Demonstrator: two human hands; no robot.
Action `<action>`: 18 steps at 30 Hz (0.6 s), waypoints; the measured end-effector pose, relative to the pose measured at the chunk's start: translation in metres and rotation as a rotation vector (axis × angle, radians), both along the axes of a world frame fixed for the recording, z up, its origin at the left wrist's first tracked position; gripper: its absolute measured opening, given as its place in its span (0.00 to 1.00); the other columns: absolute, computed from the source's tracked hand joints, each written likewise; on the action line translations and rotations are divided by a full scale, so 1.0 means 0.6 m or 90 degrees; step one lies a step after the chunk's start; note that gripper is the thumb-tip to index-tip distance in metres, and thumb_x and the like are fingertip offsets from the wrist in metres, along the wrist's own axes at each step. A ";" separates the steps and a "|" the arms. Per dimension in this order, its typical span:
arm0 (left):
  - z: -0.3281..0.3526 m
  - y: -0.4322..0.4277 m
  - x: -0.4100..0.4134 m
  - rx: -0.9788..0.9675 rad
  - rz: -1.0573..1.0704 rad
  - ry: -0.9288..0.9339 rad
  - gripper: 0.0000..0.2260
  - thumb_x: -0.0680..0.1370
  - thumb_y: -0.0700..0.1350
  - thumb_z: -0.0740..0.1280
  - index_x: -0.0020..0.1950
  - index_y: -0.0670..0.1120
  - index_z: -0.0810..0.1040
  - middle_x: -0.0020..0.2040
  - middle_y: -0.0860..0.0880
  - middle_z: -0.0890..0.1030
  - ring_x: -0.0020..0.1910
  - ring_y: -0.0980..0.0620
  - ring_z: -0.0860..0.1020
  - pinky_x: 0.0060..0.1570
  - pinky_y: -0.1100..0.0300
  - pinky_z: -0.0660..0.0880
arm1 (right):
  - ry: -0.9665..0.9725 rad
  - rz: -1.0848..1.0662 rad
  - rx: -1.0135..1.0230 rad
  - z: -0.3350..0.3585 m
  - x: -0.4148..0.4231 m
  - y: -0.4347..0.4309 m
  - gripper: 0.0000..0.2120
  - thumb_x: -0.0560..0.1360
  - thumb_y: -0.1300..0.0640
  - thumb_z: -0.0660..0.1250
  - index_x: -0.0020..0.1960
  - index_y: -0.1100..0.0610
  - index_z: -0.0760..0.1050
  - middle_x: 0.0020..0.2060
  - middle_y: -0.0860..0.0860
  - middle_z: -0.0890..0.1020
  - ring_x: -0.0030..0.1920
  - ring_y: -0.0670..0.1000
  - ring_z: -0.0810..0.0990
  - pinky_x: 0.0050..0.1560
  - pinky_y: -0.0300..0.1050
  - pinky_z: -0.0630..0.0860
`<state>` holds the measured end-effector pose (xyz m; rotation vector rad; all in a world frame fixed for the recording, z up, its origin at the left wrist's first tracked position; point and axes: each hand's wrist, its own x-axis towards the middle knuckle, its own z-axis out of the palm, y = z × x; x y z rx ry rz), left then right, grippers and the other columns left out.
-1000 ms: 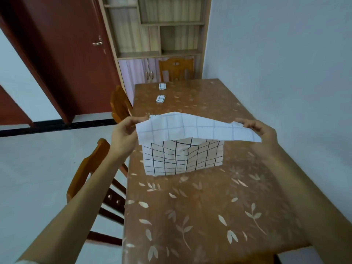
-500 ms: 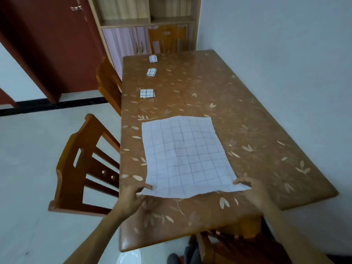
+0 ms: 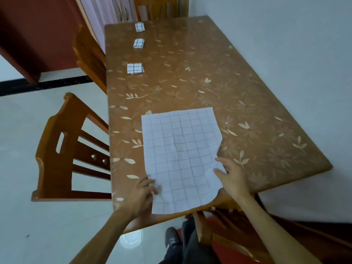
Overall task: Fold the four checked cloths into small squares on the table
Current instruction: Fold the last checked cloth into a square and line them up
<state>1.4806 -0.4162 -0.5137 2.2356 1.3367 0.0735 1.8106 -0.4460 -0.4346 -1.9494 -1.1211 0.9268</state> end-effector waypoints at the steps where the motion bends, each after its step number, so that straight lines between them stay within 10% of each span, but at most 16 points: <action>1: -0.003 -0.001 -0.001 -0.002 0.007 -0.001 0.10 0.79 0.40 0.66 0.53 0.54 0.83 0.71 0.51 0.73 0.76 0.48 0.61 0.74 0.53 0.58 | -0.003 0.027 0.020 0.006 -0.017 0.003 0.16 0.76 0.61 0.69 0.62 0.50 0.78 0.53 0.36 0.79 0.56 0.42 0.77 0.53 0.33 0.74; 7: -0.008 -0.013 -0.012 -0.003 0.038 -0.036 0.08 0.76 0.44 0.73 0.49 0.58 0.82 0.69 0.51 0.76 0.72 0.45 0.69 0.69 0.50 0.67 | -0.028 0.254 0.036 0.015 -0.144 0.025 0.20 0.77 0.61 0.66 0.68 0.49 0.73 0.59 0.42 0.79 0.59 0.39 0.76 0.58 0.24 0.67; 14: -0.009 -0.041 -0.022 -0.096 0.119 -0.068 0.13 0.78 0.61 0.64 0.60 0.61 0.77 0.73 0.57 0.71 0.72 0.55 0.68 0.72 0.61 0.61 | -0.076 0.397 -0.065 -0.030 -0.240 0.033 0.20 0.80 0.57 0.64 0.71 0.49 0.68 0.64 0.47 0.78 0.64 0.48 0.75 0.66 0.41 0.73; 18: 0.010 -0.050 -0.015 -0.139 0.336 -0.266 0.12 0.83 0.42 0.61 0.62 0.56 0.77 0.61 0.57 0.79 0.59 0.57 0.77 0.57 0.76 0.70 | -0.072 0.438 -0.093 -0.053 -0.263 0.030 0.21 0.79 0.58 0.65 0.71 0.50 0.68 0.64 0.50 0.78 0.64 0.50 0.76 0.65 0.42 0.73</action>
